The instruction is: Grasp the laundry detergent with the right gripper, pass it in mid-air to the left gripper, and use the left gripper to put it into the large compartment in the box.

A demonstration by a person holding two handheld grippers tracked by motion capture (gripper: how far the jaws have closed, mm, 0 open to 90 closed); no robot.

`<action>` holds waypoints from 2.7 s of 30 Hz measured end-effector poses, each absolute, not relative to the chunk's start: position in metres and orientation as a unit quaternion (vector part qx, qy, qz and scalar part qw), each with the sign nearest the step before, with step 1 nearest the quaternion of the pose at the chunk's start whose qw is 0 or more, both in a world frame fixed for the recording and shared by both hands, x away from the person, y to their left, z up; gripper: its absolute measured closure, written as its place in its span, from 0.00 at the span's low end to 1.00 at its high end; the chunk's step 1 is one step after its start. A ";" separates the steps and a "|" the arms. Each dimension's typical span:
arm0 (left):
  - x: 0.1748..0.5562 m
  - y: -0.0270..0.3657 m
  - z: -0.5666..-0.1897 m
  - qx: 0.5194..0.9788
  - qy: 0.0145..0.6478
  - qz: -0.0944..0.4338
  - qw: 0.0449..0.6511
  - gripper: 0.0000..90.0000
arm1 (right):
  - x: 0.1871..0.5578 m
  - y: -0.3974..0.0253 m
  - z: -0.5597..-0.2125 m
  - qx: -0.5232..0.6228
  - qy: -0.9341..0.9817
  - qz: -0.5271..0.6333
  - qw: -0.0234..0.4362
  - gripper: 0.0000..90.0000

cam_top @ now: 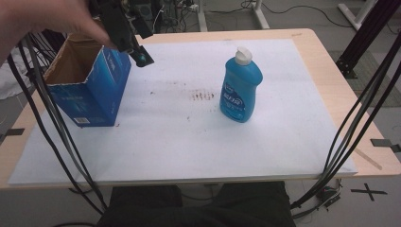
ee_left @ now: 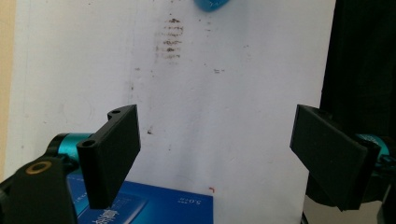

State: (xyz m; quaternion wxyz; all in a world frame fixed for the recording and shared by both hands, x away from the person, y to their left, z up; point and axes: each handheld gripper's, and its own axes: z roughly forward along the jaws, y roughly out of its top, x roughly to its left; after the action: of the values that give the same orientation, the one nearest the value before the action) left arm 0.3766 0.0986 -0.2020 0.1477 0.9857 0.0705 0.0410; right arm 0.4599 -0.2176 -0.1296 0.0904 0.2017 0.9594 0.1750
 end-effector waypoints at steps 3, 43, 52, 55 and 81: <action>0.376 0.098 -0.202 0.985 0.072 0.040 0.149 0.18 | 0.455 -0.220 -0.133 0.201 0.959 0.175 0.090 0.23; 0.370 0.100 -0.205 0.985 0.072 0.039 0.149 0.18 | 0.386 -0.223 -0.239 0.238 0.948 0.212 0.024 0.23; 0.369 0.101 -0.206 0.985 0.073 0.038 0.150 0.18 | 0.381 -0.219 -0.258 0.243 0.946 0.216 0.016 0.23; 0.368 0.100 -0.206 0.985 0.073 0.040 0.151 0.18 | 0.380 -0.217 -0.264 0.245 0.945 0.216 0.012 0.23; 0.369 0.101 -0.210 0.986 0.072 0.037 0.149 0.18 | 0.381 -0.196 -0.299 0.246 0.944 0.219 0.005 0.23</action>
State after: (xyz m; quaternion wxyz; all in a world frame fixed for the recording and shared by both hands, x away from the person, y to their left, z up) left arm 0.3688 0.1013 -0.2098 0.1488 0.9856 0.0717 0.0372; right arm 0.3815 -0.1959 -0.2992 0.0053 0.2462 0.9441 0.2191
